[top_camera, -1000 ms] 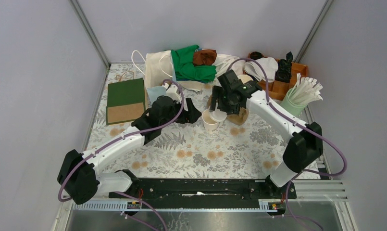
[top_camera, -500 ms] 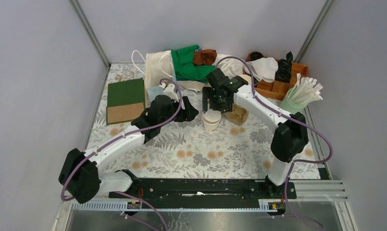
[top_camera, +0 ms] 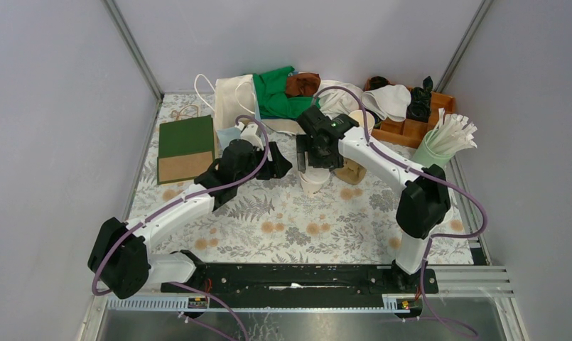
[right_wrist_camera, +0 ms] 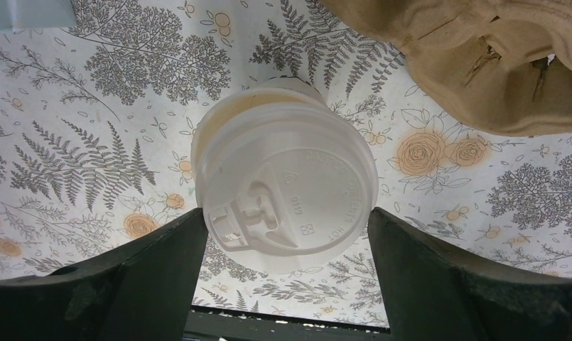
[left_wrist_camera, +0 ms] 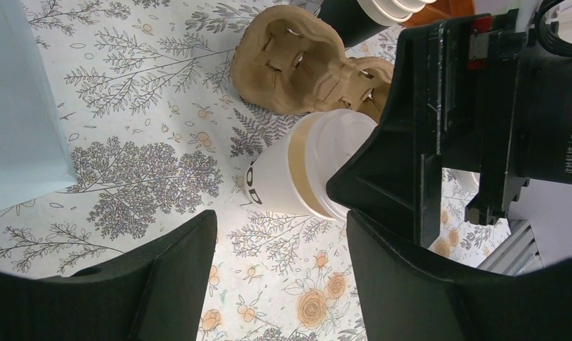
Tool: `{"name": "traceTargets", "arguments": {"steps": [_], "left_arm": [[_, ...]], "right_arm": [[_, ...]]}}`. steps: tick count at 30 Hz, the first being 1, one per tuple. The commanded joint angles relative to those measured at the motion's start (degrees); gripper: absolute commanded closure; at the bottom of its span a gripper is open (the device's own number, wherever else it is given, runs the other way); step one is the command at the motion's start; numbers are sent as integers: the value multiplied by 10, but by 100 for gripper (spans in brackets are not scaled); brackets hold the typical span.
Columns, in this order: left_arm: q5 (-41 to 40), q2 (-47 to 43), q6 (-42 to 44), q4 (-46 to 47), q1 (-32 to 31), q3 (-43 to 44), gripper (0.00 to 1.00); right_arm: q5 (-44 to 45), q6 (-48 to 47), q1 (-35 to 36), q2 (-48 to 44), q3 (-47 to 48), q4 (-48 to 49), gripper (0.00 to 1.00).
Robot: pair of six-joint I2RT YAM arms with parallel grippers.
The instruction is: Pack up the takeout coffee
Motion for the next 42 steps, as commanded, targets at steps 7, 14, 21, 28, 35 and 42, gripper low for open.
{"name": "traceTargets", "arguments": {"steps": [7,14,21,28,35,42], "left_arm": [[0,-1,6,27,2,-2,29],[-2,-1,6,27,3,-4,29],[2,7,5,29,2,-2,31],[15,27,-1,39,2,8,45],[45,68,-7,53,2,30,55],[56,107,-12,66,3,55,58]], "right_arm": [[19,-15,17,24,45,-20,10],[19,-17,19,34,53,-23,1],[11,-14,19,-11,45,4,0],[18,-11,6,-90,-12,38,4],[-127,20,-108,-199,-178,184,30],[-189,21,-129,-225,-253,270,36]]}}
